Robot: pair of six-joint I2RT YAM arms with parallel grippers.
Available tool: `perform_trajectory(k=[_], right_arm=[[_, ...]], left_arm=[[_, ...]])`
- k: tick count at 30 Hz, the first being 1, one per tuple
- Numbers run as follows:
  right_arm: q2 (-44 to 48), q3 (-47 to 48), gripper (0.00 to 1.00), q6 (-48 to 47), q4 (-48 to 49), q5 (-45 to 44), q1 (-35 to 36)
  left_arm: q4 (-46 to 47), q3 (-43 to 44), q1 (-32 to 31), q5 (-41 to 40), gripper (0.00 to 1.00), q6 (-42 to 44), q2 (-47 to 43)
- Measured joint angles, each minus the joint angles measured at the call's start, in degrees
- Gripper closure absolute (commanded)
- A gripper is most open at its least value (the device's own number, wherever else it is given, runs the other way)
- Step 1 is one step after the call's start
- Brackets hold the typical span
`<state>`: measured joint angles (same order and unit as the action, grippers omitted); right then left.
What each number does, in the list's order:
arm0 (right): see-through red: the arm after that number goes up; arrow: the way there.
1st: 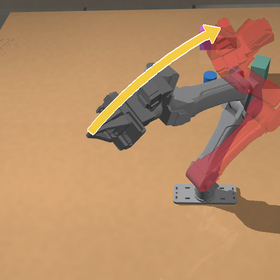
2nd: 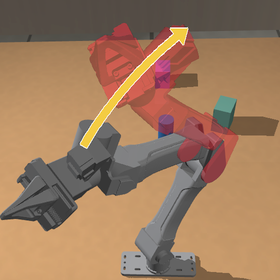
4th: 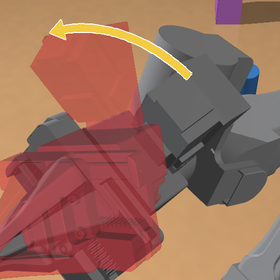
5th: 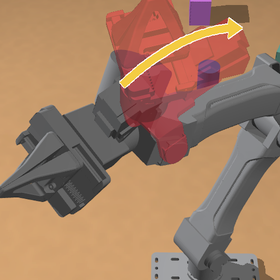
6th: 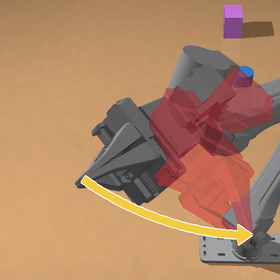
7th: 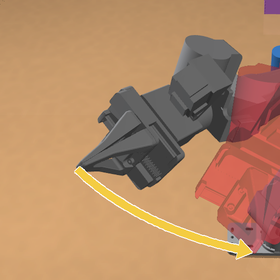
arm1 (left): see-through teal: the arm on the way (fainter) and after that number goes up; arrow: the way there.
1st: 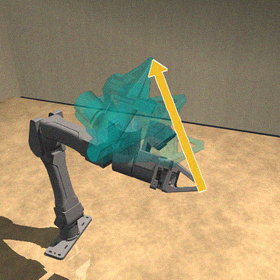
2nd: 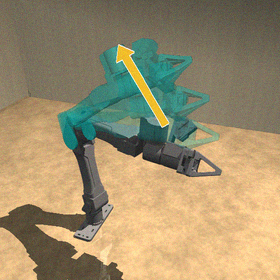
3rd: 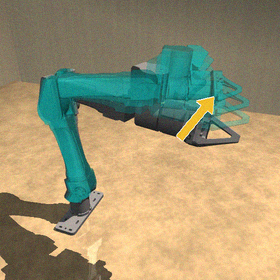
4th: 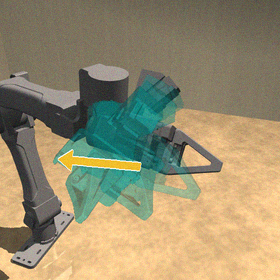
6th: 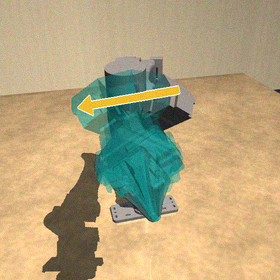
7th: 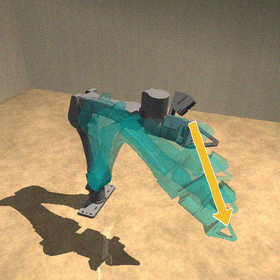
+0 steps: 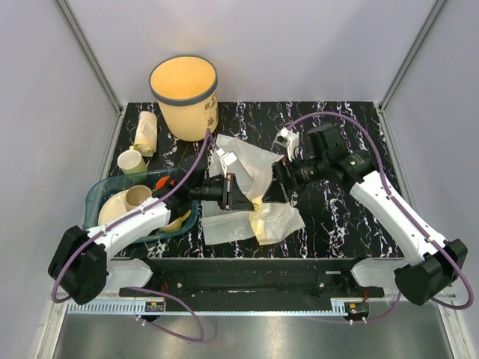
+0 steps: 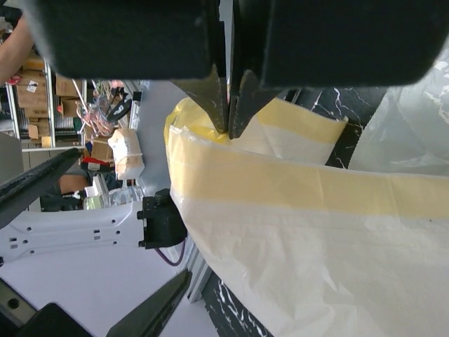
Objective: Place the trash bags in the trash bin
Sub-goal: Unfold the trash bag at the center of the board.
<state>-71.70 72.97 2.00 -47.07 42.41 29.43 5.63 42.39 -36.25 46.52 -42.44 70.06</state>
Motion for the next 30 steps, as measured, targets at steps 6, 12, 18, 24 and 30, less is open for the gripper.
perform_trajectory(k=[6,12,18,24,30], right_arm=[[-2.9,2.4,0.03,0.2,-2.1,-5.8,1.7],[-4.4,2.1,0.05,1.4,-3.2,-8.0,2.9],[-6.4,1.6,0.18,2.1,-3.0,-8.9,4.6],[-8.0,-1.6,0.47,1.6,-2.8,-11.9,5.3],[-7.4,-2.6,1.0,0.0,-3.5,-13.5,4.4]], left_arm=[[-0.4,1.6,-1.2,-1.8,1.0,-0.2,3.2],[0.1,3.2,-2.3,-3.1,1.0,-1.1,5.9],[0.1,5.3,-3.6,-3.8,1.0,-1.5,8.1],[0.1,6.0,-3.2,-3.6,1.0,-2.2,8.0],[-2.6,3.3,1.0,-3.0,1.0,-1.2,3.7]])
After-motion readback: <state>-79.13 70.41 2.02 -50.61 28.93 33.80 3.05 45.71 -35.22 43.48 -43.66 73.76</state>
